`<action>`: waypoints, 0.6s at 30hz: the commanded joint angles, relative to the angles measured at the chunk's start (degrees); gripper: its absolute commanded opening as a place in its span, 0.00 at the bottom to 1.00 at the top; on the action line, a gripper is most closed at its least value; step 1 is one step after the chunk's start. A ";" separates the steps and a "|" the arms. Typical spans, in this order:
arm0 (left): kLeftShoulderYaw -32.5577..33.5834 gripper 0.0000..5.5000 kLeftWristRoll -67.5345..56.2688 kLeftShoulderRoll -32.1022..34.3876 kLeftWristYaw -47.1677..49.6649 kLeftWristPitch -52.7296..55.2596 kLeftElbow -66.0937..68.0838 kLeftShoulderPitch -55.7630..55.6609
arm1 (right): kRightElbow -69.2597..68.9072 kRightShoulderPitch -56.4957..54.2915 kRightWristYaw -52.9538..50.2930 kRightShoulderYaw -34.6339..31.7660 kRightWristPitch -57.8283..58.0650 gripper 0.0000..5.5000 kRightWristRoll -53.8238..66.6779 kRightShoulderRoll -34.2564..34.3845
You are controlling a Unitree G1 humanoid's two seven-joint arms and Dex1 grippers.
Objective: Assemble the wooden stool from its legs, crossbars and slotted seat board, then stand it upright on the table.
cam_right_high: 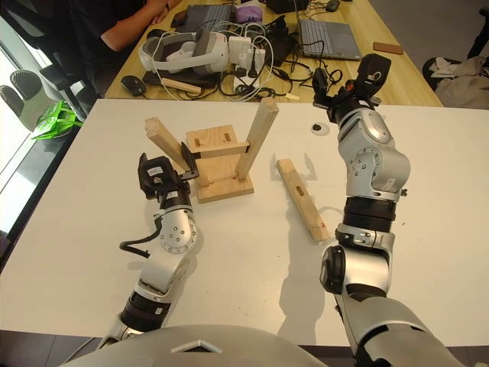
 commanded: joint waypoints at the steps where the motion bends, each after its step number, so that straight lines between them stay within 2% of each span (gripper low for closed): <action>1: -0.20 0.90 -1.20 -10.01 -1.70 0.56 0.96 -1.97 | -1.08 -0.91 0.23 0.61 -0.78 0.86 -0.90 -0.50; 4: -0.04 0.98 -1.94 -10.12 -2.94 -0.53 0.92 -2.43 | -1.71 -0.45 0.62 1.27 -1.32 0.86 -1.59 -0.52; 10: 3.41 0.98 -8.20 -11.76 -5.13 0.15 -1.29 -5.26 | -2.11 -0.10 1.21 2.30 -2.11 0.86 -2.50 -0.55; 14: 3.33 0.98 -5.26 -8.86 -5.52 0.65 -4.08 -9.63 | -2.46 0.37 1.53 3.05 -2.84 0.86 -3.08 -0.82; 18: 3.78 0.98 -6.07 -9.30 -6.34 1.60 -5.11 -11.08 | -2.54 0.37 2.18 3.54 -3.56 0.86 -3.93 -0.82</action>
